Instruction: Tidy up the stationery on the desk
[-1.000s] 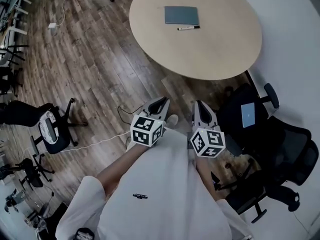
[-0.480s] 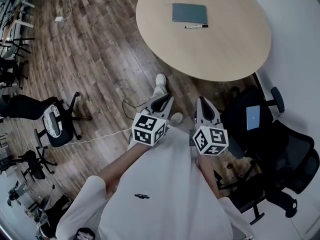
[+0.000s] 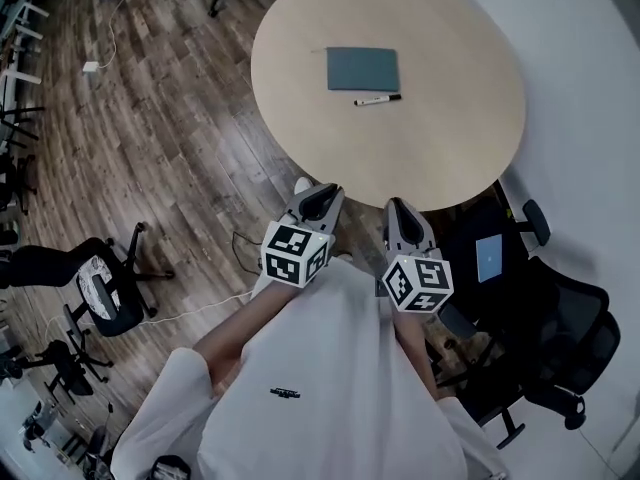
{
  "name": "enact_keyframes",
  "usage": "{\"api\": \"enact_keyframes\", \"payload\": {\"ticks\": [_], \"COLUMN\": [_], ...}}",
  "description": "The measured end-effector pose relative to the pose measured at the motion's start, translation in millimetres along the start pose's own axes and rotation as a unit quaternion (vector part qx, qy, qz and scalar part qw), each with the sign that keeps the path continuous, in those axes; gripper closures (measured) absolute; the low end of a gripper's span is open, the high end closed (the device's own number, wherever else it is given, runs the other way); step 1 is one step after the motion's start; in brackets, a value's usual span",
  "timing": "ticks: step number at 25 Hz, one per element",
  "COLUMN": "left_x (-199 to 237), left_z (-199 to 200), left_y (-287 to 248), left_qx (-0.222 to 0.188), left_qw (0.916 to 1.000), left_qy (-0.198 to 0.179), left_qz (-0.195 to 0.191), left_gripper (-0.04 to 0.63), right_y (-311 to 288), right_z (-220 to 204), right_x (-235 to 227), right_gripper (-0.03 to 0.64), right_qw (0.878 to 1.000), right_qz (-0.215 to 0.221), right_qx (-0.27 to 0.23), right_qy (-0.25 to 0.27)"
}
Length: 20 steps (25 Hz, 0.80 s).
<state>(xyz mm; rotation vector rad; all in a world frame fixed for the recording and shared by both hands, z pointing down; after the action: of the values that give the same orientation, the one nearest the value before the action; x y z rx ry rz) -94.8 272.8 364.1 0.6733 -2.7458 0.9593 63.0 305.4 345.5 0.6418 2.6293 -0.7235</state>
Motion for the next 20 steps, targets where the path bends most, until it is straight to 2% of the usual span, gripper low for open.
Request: {"api": "enact_keyframes", "payload": {"ticks": [5,11,14,17,20], "left_x": [37,82,106,127,131], "left_z": [51,94,107,112,110], "left_y": [-38,-77,-83,-88,-100], "left_qx": [0.009,0.022,0.03,0.036,0.041], "left_qw": [0.999,0.997,0.9966,0.9973,0.9982], "left_qy": [-0.031,-0.051,-0.051,-0.042,-0.026], "left_qz": [-0.032,-0.053,-0.058,-0.048,-0.037], "left_gripper": [0.548,0.548,0.548,0.548,0.548], "right_y": [-56,-124,-145,-161,-163], "right_z": [42,77,84,86,89], "right_x": [-11,-21,-14,-6,-14], "right_gripper": [0.572,0.573,0.572,0.572,0.573], "right_qw": [0.999,0.998,0.998,0.998,0.999], "right_qz": [-0.032,-0.048,-0.054,-0.045,-0.039], "right_qx": [-0.012,-0.019,-0.017,-0.007,0.008], "right_qy": [-0.012,-0.032,-0.04,-0.039,-0.024]}}
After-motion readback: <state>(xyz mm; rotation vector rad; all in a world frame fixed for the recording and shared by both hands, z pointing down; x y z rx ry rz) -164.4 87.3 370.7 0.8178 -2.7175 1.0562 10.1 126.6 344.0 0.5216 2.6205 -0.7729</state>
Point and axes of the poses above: the fingertips, and each gripper's own axes: y backward along the fingers, x to its left, z out of its top, the point moved 6 cm from there along y, backward along the fingers, and after that the axes turned 11 degrees about z, right-handed, at the moved point
